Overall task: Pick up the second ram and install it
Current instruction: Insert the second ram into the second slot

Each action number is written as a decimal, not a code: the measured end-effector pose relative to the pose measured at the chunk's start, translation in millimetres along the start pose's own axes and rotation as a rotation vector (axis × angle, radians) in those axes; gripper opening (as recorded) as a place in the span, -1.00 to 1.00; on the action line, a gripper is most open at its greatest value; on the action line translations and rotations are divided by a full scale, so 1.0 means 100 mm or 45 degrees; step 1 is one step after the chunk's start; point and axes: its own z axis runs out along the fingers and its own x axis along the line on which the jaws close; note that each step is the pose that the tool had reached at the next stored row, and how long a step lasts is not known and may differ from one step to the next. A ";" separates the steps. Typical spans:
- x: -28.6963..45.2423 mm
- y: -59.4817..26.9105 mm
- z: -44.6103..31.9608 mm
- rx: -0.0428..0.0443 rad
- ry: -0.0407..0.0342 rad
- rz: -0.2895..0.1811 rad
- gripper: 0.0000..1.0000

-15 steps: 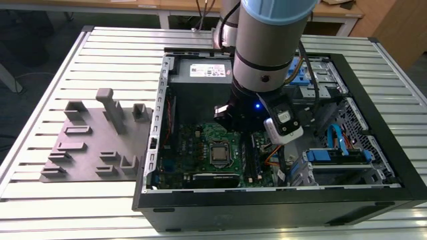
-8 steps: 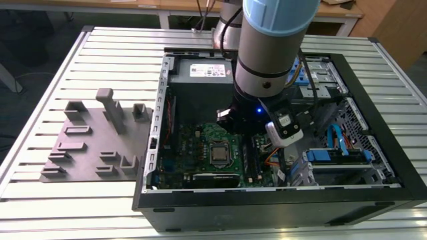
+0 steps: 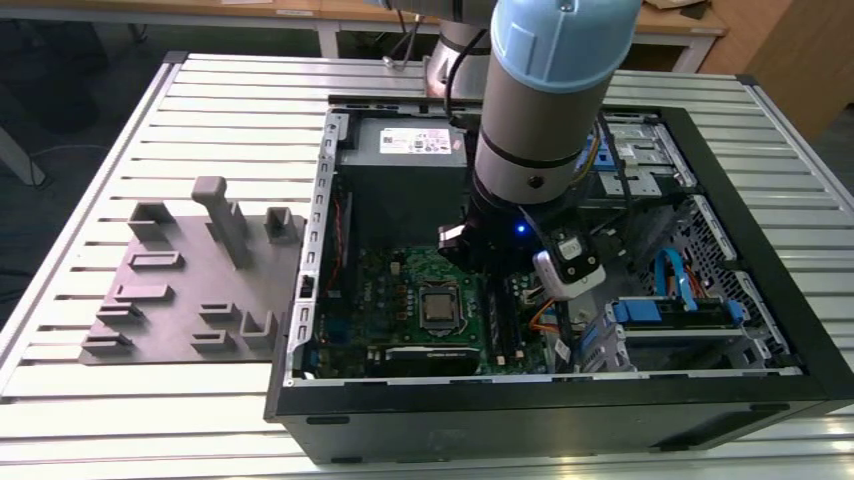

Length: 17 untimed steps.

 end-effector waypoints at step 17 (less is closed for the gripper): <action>-0.011 0.122 0.085 0.061 -0.0028 -0.003 -0.73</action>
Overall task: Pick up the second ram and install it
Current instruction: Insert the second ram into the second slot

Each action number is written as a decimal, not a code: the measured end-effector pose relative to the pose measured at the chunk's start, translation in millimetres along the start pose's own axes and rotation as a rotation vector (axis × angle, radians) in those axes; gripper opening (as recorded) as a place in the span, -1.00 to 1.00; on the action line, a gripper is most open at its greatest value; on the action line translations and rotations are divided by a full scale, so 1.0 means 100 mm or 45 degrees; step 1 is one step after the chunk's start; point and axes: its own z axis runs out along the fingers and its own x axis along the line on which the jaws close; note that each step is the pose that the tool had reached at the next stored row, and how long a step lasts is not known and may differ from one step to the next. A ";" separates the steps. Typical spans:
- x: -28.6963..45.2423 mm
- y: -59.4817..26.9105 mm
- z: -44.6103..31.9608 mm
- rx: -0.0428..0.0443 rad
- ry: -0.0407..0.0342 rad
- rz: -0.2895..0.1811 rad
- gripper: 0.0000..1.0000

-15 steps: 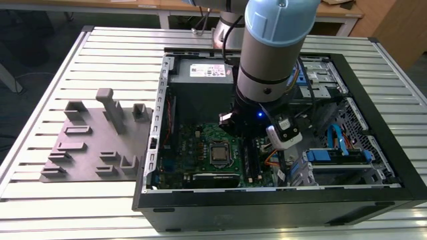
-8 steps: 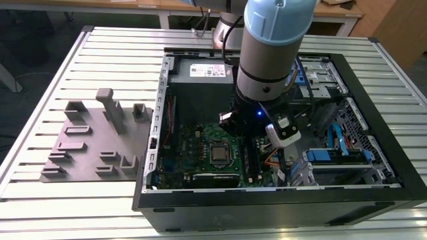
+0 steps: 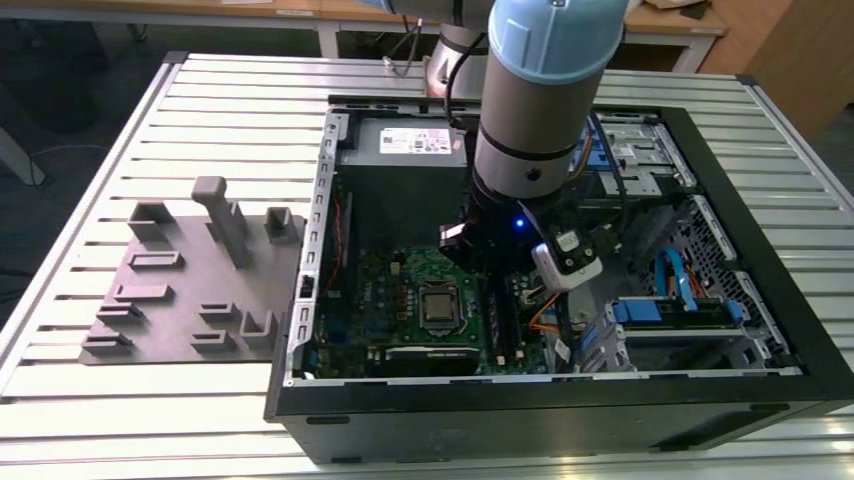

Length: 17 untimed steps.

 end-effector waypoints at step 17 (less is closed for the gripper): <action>-0.002 0.001 0.019 0.022 -0.0007 0.019 -0.73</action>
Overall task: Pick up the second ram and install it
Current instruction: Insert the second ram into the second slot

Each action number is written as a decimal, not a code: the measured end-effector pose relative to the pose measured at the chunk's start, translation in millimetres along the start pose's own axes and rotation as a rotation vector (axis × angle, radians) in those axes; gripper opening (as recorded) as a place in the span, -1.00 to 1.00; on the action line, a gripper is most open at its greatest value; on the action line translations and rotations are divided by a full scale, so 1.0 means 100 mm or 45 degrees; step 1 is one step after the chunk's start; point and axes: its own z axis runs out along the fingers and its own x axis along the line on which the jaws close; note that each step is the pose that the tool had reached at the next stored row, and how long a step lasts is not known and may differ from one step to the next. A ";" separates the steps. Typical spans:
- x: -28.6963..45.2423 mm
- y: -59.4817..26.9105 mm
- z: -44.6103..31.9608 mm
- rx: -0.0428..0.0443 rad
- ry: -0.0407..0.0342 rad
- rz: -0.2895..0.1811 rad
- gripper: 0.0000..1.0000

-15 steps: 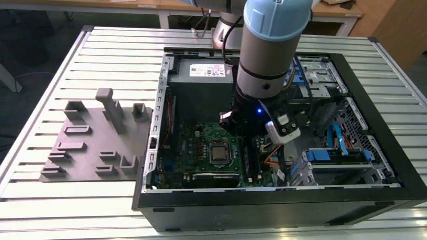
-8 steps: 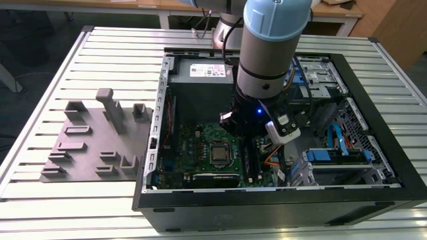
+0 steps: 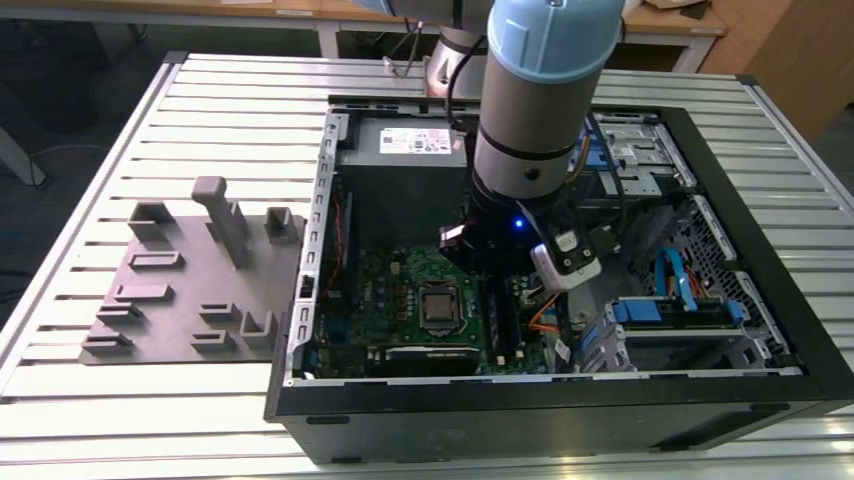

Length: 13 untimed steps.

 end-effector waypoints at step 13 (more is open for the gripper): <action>-0.010 0.007 0.038 0.001 0.0002 0.000 -0.73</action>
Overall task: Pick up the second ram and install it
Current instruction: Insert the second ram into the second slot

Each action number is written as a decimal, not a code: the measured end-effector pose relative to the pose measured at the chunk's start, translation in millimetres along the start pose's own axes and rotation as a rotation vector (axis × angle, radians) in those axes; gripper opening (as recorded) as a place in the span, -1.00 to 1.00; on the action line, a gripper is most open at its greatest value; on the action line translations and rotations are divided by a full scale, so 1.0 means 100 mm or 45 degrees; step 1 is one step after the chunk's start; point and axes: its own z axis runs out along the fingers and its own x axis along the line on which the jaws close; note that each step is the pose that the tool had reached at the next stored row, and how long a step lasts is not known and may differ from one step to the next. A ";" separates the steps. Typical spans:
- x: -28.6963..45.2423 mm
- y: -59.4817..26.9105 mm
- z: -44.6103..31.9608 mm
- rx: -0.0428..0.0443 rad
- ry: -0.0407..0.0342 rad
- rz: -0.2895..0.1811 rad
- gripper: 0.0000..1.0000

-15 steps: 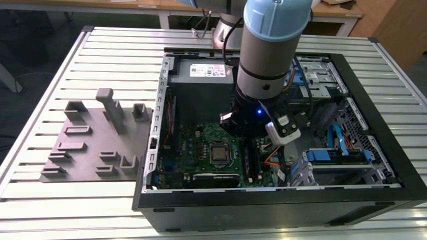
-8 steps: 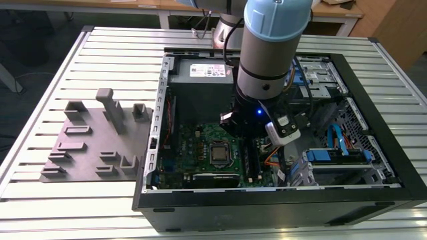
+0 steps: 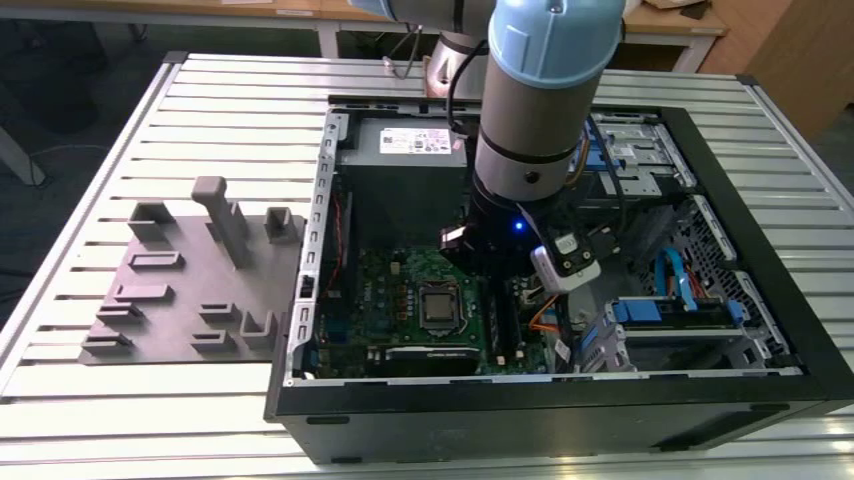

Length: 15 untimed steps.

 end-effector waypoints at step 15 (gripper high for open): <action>-0.066 0.007 -0.006 0.009 0.0031 -0.015 -0.73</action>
